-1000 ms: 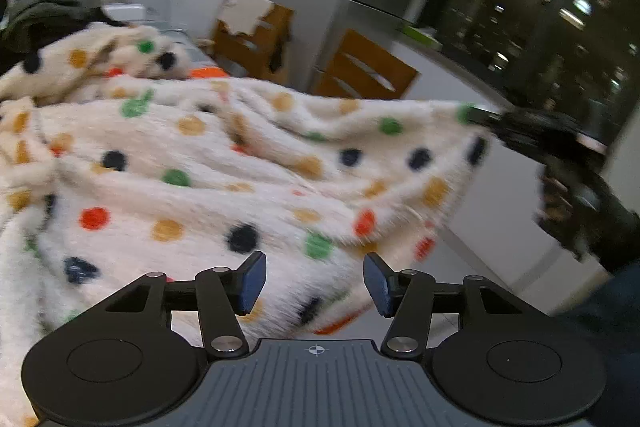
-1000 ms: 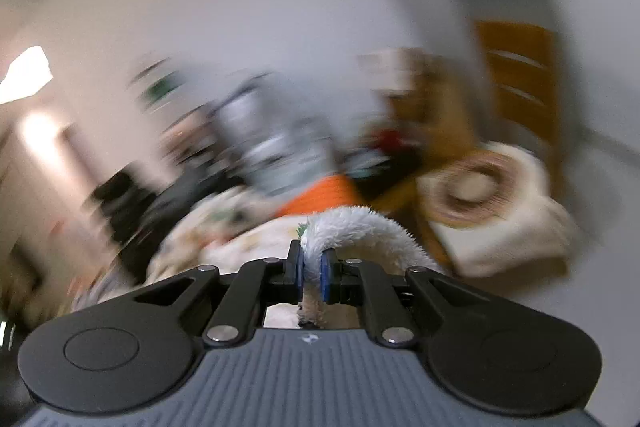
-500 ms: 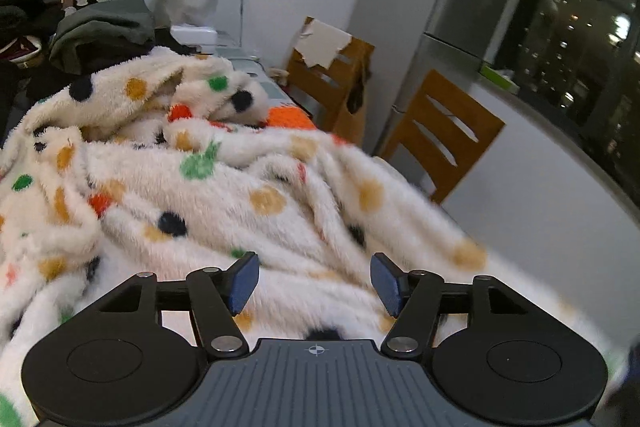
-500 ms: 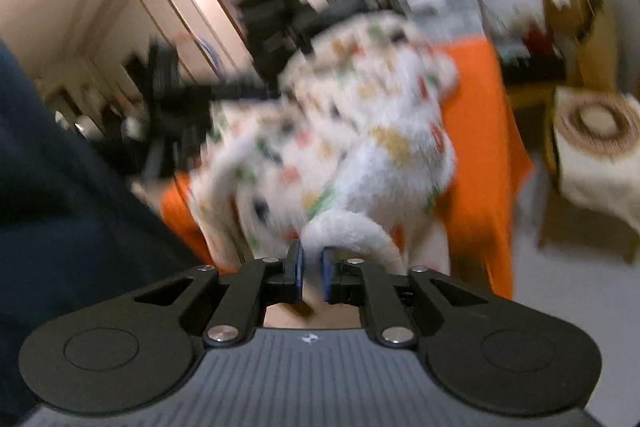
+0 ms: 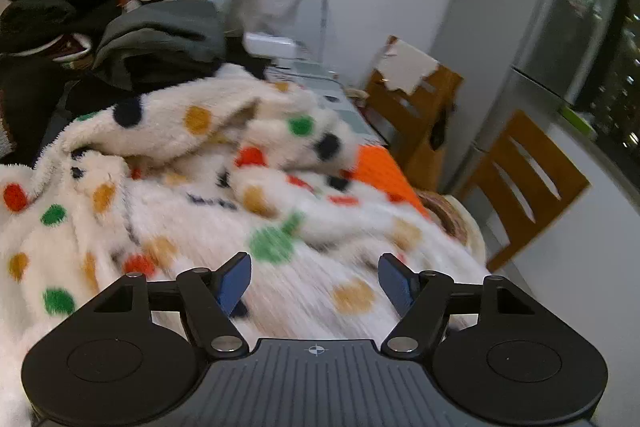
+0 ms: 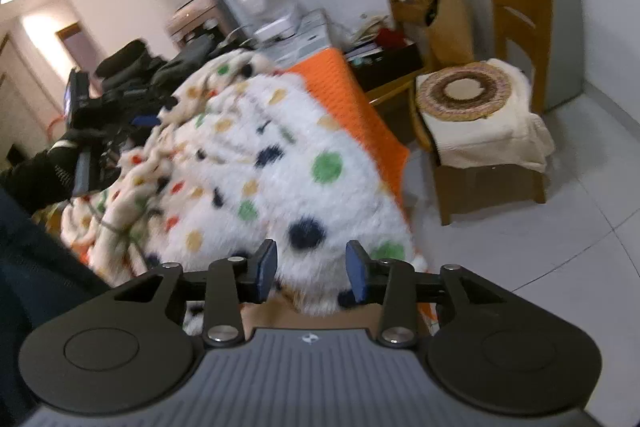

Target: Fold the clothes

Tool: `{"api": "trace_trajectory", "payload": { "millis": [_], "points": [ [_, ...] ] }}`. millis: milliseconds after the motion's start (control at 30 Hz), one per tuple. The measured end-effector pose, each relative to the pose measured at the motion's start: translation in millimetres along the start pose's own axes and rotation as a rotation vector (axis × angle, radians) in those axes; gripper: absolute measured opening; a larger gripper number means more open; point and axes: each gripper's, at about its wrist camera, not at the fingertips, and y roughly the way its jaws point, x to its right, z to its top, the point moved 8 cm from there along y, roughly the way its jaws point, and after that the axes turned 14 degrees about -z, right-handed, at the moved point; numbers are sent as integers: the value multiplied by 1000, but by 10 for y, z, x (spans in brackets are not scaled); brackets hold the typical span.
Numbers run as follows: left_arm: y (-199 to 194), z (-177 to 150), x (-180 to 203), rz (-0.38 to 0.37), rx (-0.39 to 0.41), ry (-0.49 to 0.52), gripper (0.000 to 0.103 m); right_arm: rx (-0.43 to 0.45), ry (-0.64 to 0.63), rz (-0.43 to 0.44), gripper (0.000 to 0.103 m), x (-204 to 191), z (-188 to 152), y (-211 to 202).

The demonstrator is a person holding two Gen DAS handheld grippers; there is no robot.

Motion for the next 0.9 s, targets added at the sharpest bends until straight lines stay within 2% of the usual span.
{"api": "trace_trajectory", "payload": {
  "millis": [233,467,633,800,833,867,900],
  "points": [
    [551,384,-537,65,-10,-67,74,25,34,-76,45,-272,566,602],
    [1159,602,-795,40,-63,7,74,44,48,-130,47,-600,1229,1275],
    [1512,779,-847,14,-74,91,74,33,-4,-145,48,-930,1762,1876],
    [1778,847,-848,-6,-94,126,74,7,-61,-123,55,-1252,2276,2617],
    [1814,853,-841,-15,-94,133,70,-7,-72,-115,55,-1308,2345,2778],
    [1840,853,-823,-28,-95,146,55,-25,-83,-108,55,-1341,2396,2944],
    [1865,855,-797,-41,-98,166,44,-43,-93,-102,55,-1375,2448,3109]
  ]
}}
